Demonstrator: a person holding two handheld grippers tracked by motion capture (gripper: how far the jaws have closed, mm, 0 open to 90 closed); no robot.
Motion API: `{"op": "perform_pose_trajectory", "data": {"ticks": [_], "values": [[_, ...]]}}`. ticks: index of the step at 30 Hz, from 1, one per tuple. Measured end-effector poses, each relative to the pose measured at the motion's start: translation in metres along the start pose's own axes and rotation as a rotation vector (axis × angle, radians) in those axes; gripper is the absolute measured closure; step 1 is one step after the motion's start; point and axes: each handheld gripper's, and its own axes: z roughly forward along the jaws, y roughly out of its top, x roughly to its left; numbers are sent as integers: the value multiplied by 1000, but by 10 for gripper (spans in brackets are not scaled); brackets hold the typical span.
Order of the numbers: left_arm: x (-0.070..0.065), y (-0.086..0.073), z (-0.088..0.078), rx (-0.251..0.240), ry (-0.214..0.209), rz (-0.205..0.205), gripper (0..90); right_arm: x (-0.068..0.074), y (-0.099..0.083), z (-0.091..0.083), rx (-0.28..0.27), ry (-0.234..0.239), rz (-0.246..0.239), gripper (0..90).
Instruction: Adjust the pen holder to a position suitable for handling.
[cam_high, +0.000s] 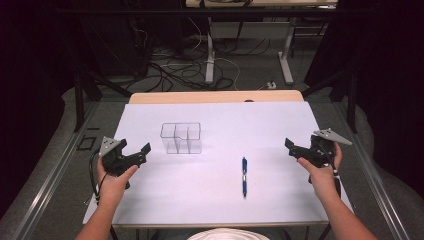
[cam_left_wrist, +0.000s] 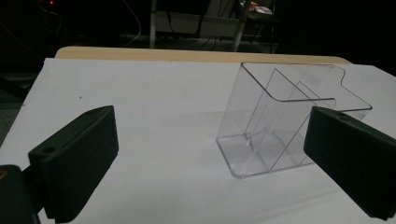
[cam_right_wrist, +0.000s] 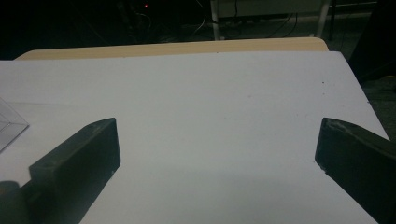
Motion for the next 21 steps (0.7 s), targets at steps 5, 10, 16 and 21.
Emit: {"op": "perform_pose_trajectory", "data": {"ticks": [5, 10, 16, 21], "values": [[-1, 1, 1, -4, 8, -9, 87, 0, -1, 0, 4, -3, -6, 0], [-2, 5, 3, -23, 16, -36, 156, 4, -2, 0, 3, 4, -12, 0], [-6, 11, 6, -32, 13, -59, 165, 7, -2, -1, 6, 5, -23, 0], [-8, 15, 8, -35, 14, -63, 207, 9, -2, -2, 6, 7, -25, 4]]}}
